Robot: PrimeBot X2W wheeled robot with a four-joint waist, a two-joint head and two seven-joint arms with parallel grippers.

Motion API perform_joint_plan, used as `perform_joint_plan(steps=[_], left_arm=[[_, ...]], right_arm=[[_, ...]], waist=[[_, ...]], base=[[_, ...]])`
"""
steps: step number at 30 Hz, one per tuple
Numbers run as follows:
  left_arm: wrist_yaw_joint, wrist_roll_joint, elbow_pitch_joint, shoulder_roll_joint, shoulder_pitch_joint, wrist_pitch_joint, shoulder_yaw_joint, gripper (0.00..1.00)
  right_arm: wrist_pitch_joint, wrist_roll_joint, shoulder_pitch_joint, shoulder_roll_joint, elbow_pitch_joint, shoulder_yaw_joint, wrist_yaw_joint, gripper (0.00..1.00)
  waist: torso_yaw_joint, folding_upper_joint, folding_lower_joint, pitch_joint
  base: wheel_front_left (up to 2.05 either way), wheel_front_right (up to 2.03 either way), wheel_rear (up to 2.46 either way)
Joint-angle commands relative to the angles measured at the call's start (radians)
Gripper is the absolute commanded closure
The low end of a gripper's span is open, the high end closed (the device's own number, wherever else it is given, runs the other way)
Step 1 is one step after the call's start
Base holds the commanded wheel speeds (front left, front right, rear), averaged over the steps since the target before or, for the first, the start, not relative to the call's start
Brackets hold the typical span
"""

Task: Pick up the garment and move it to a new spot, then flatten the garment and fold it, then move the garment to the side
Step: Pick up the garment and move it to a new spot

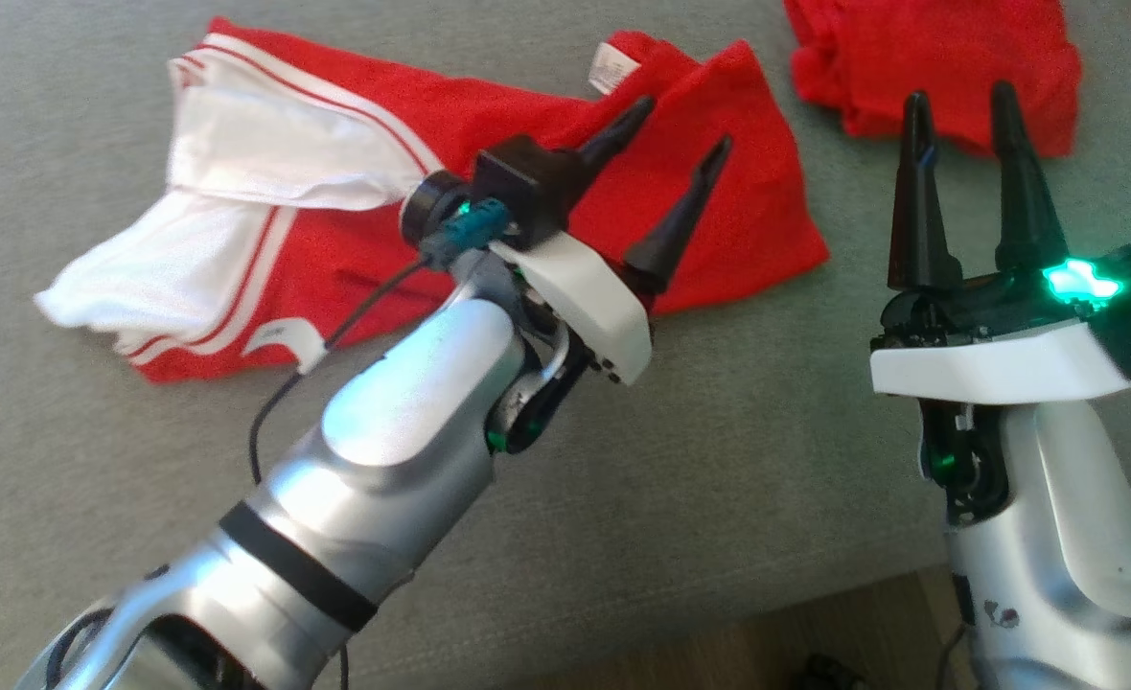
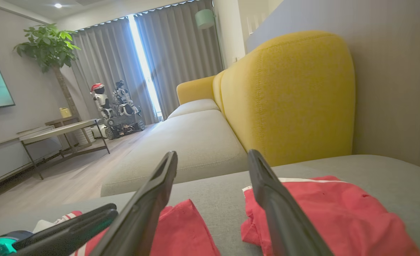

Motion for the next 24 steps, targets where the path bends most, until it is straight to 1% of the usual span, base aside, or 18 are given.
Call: perform_joint_plan(steps=[1,5,6,7,8,12,18,20,21,22,24], left_arm=[[0.008,0.001,-0.046,0.008,0.000,-0.005,0.066,0.00],[0.015,0.040,-0.105,0.012,0.053,-0.005,0.216,0.00],[0.015,0.040,-0.105,0.012,0.053,-0.005,0.216,0.00],[0.013,0.066,-0.147,0.022,0.096,-0.005,0.305,0.00],[0.013,0.066,-0.147,0.022,0.096,-0.005,0.305,0.00],[-0.004,0.123,-0.220,0.050,0.213,-0.005,0.460,0.00],[-0.048,0.205,-0.292,0.070,0.408,-0.005,0.630,0.00],[-0.067,0.224,-0.310,0.064,0.477,-0.005,0.674,0.00],[-0.095,0.241,-0.324,0.055,0.540,-0.005,0.710,0.00],[-0.107,0.251,-0.327,0.050,0.568,-0.005,0.723,0.00],[-0.121,0.257,-0.329,0.036,0.612,-0.005,0.760,0.00]], right_arm=[[-0.006,-0.015,-0.014,0.002,-0.028,0.013,-0.001,0.00],[-0.006,-0.049,-0.004,0.002,-0.011,0.010,-0.001,0.00],[-0.006,-0.049,-0.004,0.002,-0.011,0.010,-0.001,0.00],[-0.006,-0.071,0.007,0.002,0.004,0.009,-0.001,0.00],[-0.006,-0.071,0.007,0.002,0.004,0.009,-0.001,0.00],[-0.005,-0.113,0.038,0.002,0.036,-0.003,-0.001,0.00],[0.016,-0.152,0.091,0.002,0.053,-0.025,-0.001,0.00],[0.021,-0.156,0.108,0.002,0.055,-0.030,-0.001,0.00],[0.024,-0.152,0.124,0.002,0.056,-0.033,-0.001,0.00],[0.025,-0.151,0.130,0.002,0.057,-0.033,-0.001,0.00],[0.027,-0.148,0.141,0.002,0.062,-0.032,-0.001,0.00]], waist=[[0.044,0.0000,0.0000,-0.027],[0.106,0.0000,0.0000,-0.071],[0.106,0.0000,0.0000,-0.071],[0.139,0.0000,0.0000,-0.097],[0.139,0.0000,0.0000,-0.097],[0.203,0.0000,0.0000,-0.148],[0.278,0.0000,0.0000,-0.205],[0.295,0.0000,0.0000,-0.218],[0.307,0.0000,0.0000,-0.229],[0.313,0.0000,0.0000,-0.233],[0.321,0.0000,0.0000,-0.240]], base=[[0.00,0.00,0.00],[0.00,0.00,0.00],[0.00,0.00,0.00],[0.00,0.00,0.00],[0.00,0.00,0.00],[0.00,0.00,0.00],[0.00,0.00,0.00],[0.00,0.00,0.00],[0.00,0.00,0.00],[0.00,0.00,0.00],[0.00,0.00,0.00]])
